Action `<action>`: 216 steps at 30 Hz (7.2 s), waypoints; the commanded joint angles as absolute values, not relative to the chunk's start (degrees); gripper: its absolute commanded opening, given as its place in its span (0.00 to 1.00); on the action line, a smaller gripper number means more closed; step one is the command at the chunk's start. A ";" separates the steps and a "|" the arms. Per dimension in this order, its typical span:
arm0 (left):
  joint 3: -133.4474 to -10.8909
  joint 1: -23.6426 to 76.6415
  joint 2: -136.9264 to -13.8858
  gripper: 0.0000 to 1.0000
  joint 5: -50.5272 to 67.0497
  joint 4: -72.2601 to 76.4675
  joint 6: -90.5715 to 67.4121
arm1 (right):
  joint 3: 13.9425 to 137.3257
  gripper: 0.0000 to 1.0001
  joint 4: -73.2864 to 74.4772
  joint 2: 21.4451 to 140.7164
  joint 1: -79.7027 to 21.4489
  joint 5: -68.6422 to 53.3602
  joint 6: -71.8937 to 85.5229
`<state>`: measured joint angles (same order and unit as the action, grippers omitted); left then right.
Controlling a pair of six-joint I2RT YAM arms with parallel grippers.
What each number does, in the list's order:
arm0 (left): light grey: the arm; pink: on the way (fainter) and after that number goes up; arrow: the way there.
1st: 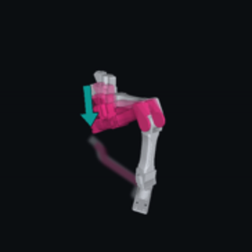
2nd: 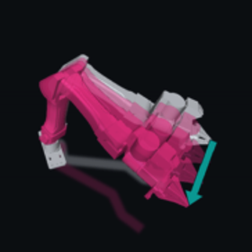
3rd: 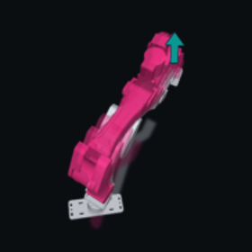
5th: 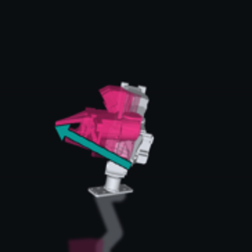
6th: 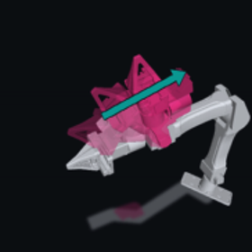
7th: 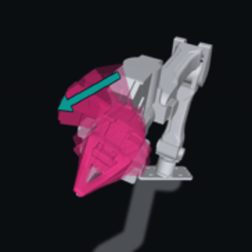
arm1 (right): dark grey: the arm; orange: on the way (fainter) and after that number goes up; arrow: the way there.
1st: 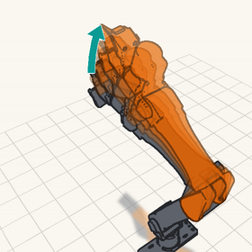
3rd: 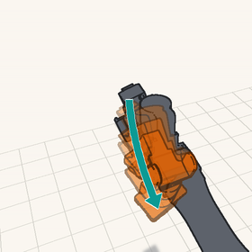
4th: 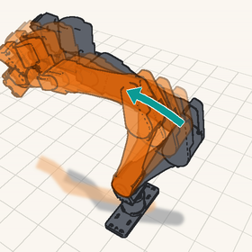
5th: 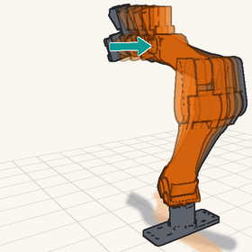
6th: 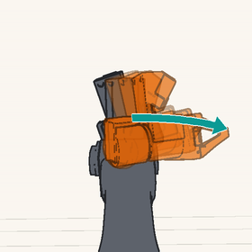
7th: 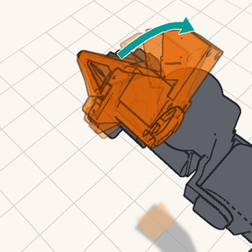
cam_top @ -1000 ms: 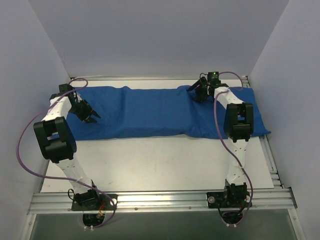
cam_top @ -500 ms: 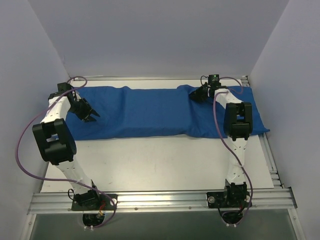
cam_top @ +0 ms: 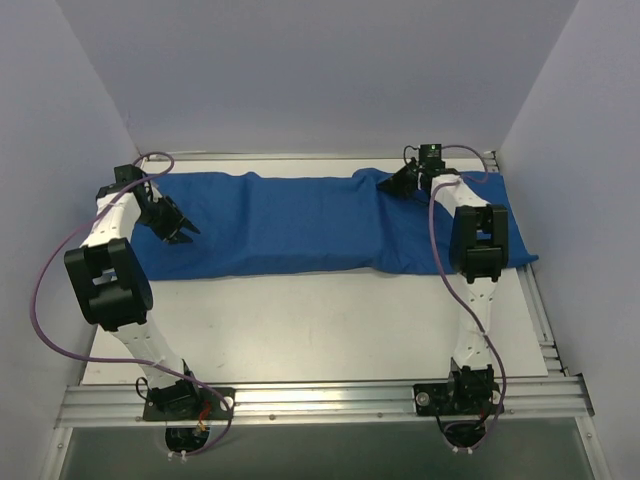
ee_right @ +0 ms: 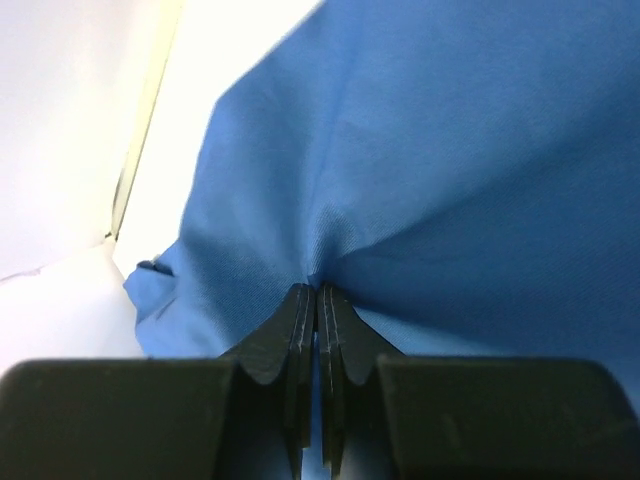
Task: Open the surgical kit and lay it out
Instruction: Open the surgical kit at the center of the board.
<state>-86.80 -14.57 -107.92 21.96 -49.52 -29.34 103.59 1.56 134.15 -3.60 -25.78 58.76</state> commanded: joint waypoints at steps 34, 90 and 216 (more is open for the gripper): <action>-85.87 -14.41 -98.61 0.42 21.45 -49.30 -29.79 | 59.42 0.00 24.96 90.88 -9.49 -22.77 37.27; -81.12 -13.45 -98.70 0.41 23.38 -48.78 -29.44 | 125.24 0.43 31.20 140.97 -0.70 16.17 24.52; -77.26 -1.85 -83.93 0.59 26.98 -49.04 -26.54 | 132.18 0.69 9.58 147.92 -27.95 -27.60 13.01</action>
<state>-76.51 -1.65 -85.38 26.61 -49.36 -26.96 128.92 9.76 147.13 -27.49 -27.79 14.76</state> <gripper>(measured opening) 0.588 0.706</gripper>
